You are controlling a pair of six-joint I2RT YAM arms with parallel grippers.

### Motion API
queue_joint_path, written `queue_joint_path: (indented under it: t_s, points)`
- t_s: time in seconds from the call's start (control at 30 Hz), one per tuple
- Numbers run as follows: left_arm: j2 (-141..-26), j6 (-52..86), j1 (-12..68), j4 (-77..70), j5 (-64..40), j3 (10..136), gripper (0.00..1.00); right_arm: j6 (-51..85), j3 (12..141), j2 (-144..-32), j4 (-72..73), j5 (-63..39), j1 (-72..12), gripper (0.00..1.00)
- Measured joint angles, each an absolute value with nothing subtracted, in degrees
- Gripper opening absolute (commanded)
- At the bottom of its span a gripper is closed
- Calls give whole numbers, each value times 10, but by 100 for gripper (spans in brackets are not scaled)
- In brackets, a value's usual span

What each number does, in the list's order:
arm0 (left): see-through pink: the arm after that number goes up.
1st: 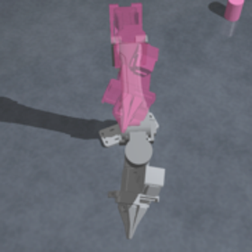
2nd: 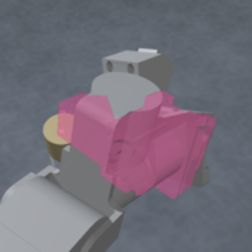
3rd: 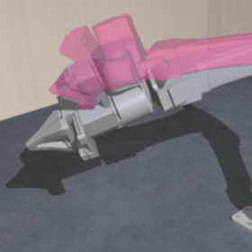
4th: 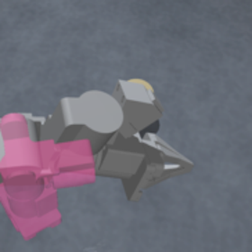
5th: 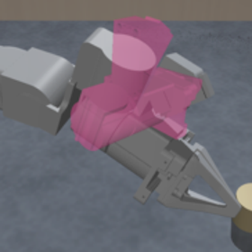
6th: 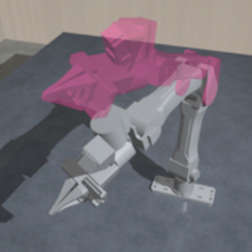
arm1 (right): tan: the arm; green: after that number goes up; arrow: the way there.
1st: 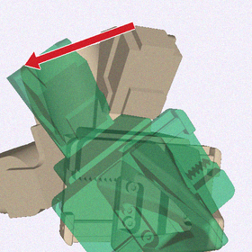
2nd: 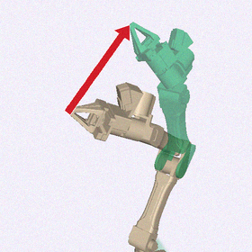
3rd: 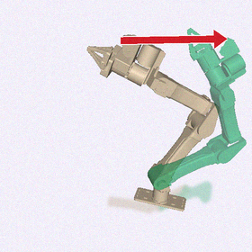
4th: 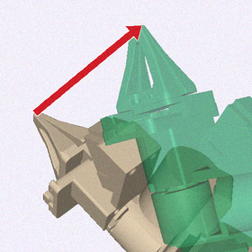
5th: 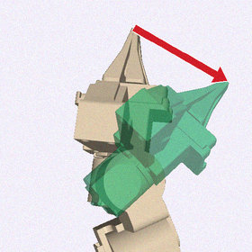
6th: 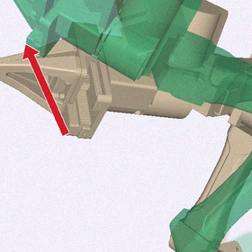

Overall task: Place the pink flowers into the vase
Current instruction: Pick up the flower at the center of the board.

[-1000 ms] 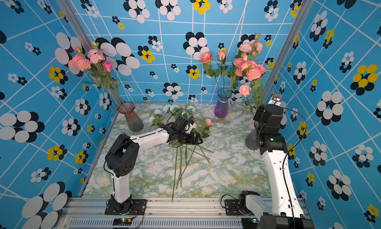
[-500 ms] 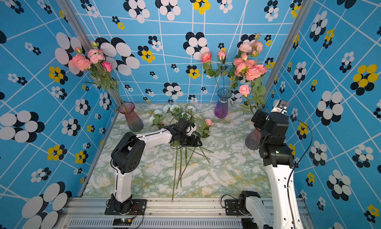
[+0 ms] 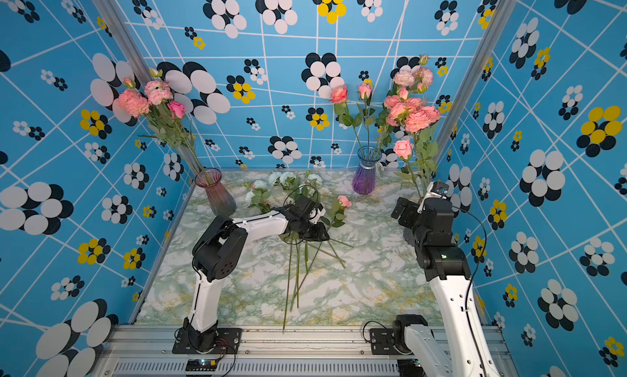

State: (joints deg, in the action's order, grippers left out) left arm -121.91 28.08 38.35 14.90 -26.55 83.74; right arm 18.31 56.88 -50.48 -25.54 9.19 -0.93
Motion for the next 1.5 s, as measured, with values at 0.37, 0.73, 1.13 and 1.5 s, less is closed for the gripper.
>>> queue_joint_path:
  t_s: [0.37,0.73,1.13,1.5]
  points:
    - [-1228,279,383,149,-271,851,8,192,568,-548,-251,82,-55,98]
    - [-1252,283,383,142,-288,865,0,194,568,-551,-251,82,-95,98]
    - [-1235,296,382,115,-296,857,0,198,573,-604,-255,51,-115,98]
    - [-1076,314,380,-6,-300,787,0,254,639,-723,-268,-80,-139,86]
